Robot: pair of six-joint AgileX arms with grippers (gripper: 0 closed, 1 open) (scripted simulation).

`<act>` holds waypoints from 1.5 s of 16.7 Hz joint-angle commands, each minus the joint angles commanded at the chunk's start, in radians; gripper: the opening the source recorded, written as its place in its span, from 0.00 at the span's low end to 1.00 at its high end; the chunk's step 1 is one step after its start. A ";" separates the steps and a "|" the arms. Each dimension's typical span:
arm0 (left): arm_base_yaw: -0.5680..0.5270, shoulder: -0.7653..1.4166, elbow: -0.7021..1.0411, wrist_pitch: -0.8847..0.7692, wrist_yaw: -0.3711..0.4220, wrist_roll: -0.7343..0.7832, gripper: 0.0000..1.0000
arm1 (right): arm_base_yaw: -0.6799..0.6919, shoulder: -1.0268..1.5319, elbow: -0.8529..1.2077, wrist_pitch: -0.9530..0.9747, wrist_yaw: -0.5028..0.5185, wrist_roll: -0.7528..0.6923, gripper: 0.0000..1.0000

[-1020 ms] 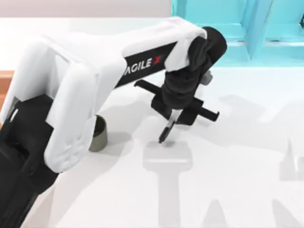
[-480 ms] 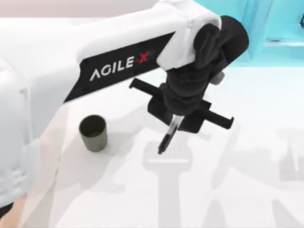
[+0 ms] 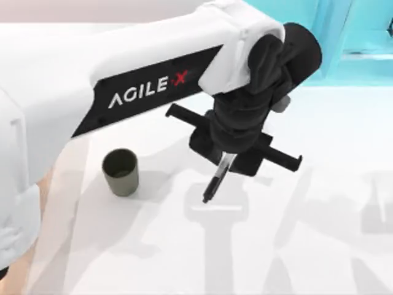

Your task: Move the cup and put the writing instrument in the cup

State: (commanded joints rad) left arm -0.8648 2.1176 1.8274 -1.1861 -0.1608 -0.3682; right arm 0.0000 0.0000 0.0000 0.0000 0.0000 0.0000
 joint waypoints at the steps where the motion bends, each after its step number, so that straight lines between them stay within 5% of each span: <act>1: 0.003 -0.014 -0.024 0.030 -0.001 0.011 0.00 | 0.000 0.000 0.000 0.000 0.000 0.000 1.00; 8: 0.070 -0.202 -0.384 0.474 -0.008 0.134 0.00 | 0.000 0.000 0.000 0.000 0.000 0.000 1.00; 25: 0.299 -0.912 -1.569 2.098 -0.021 0.392 0.00 | 0.000 0.000 0.000 0.000 0.000 0.000 1.00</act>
State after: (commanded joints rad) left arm -0.5656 1.2052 0.2588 0.9120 -0.1814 0.0239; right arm 0.0000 0.0000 0.0000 0.0000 0.0000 0.0000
